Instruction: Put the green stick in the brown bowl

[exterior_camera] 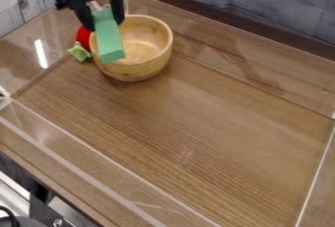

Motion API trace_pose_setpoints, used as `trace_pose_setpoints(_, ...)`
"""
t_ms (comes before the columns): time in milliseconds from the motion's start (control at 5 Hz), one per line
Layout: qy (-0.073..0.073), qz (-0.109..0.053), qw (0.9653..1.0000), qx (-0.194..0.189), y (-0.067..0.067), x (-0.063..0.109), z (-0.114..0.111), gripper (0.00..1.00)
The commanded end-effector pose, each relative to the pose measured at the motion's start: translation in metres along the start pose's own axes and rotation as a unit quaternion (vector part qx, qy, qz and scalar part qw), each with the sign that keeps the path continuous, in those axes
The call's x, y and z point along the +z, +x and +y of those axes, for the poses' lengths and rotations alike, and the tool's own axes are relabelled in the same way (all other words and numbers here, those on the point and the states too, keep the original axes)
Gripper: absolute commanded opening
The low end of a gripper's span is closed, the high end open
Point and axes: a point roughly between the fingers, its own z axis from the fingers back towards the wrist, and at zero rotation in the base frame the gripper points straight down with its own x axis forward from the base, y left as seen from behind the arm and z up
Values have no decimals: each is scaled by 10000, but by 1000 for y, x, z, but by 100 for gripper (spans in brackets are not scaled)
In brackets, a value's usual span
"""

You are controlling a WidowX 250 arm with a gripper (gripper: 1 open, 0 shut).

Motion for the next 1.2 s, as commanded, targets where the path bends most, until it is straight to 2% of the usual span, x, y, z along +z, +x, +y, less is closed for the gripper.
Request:
trace_pose_setpoints(0, -111, -346, 9993, 69, 11, 21, -13, 0)
trace_pose_setpoints(200, -114, -339, 9993, 113, 12, 22, -24, 0)
trace_pose_setpoints(600, -81, -381, 9979, 509, 15, 21, -25, 0)
trace_pose_setpoints(1000, -34, -422, 9955, 847, 40, 11, -10, 0)
